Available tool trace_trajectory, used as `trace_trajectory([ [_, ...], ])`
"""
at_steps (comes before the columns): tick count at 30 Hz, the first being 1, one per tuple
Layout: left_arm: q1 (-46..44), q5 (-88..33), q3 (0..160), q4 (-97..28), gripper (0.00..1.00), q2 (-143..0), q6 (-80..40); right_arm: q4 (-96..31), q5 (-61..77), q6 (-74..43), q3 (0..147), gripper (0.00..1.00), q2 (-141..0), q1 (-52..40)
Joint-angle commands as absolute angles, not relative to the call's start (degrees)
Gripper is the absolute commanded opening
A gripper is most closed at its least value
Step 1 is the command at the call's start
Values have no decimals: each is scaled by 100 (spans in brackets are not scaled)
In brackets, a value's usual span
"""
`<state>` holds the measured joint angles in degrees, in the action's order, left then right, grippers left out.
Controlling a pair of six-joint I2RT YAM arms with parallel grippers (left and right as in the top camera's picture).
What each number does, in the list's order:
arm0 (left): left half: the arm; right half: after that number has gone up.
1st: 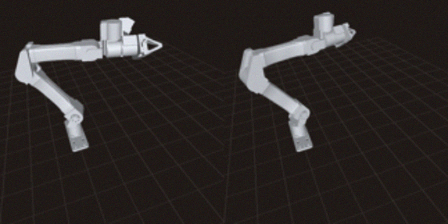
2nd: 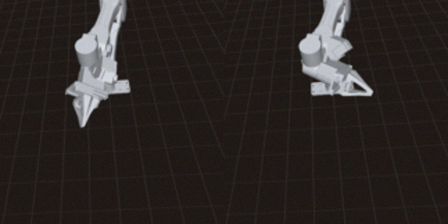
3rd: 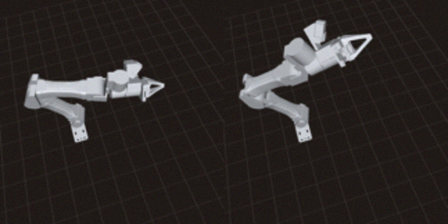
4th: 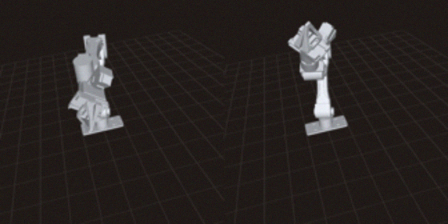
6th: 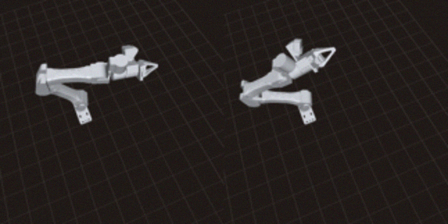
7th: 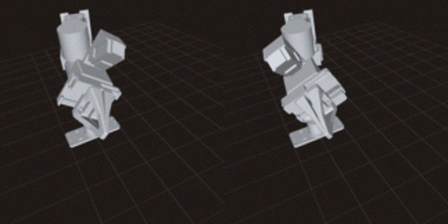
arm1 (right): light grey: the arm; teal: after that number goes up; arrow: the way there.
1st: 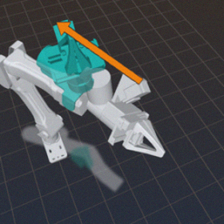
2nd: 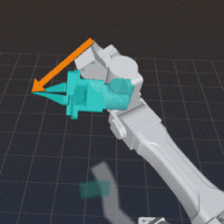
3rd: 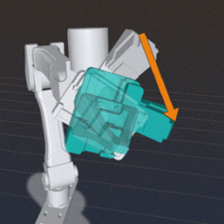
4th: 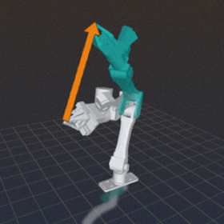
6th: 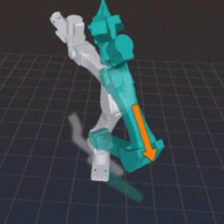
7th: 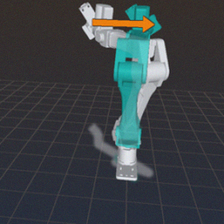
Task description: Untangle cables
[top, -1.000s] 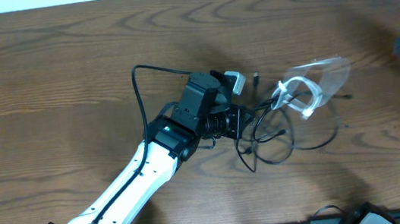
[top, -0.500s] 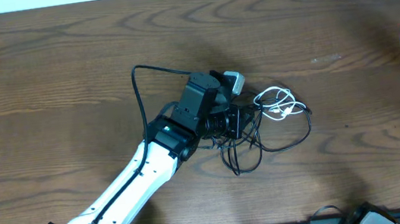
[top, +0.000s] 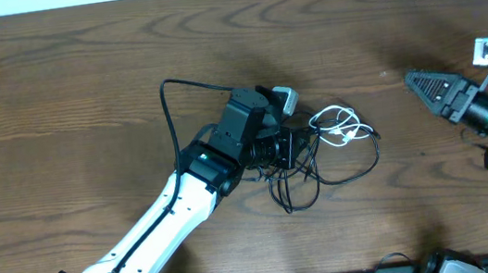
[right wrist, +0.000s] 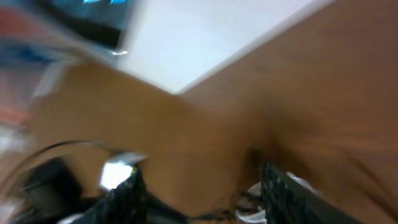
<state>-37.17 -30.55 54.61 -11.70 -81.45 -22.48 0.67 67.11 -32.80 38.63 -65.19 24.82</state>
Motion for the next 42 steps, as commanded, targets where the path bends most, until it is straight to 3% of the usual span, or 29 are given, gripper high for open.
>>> trace_trajectory([
  [1,-3693,-3041,5461,-1149,8,-8090,-2211,-926,4886,-1452,3859,57,-6482,2390],
  [15,-3693,-3039,5461,-1149,8,-8090,-2213,-2536,3387,-1275,3859,57,-5966,2390],
  [21,-3693,-3041,5461,-1151,8,-8090,-2215,-3640,3358,-1280,3861,66,-4877,2390],
  [26,-3693,-3041,5461,-1149,8,-8090,-2294,-4071,3629,-1675,3861,87,-4206,2375],
  [27,-3693,-3041,5461,-1151,8,-8090,-2300,-4069,3638,-1769,3861,88,-4191,2346],
  [30,-3693,-3039,5461,-1151,8,-8090,-2298,-4040,3138,-1776,3857,99,-4202,2161],
  [34,-3693,-2869,5461,-1151,8,-8090,-2298,-3806,2676,-1848,3857,99,-4230,2021],
  [37,-3693,-2847,5461,-1151,8,-8090,-2298,-3697,2902,-1911,3857,86,-4300,1623],
  [42,-3693,-2847,5461,-1155,8,-8090,-2300,-3677,2845,-2596,3857,74,-4762,1177],
])
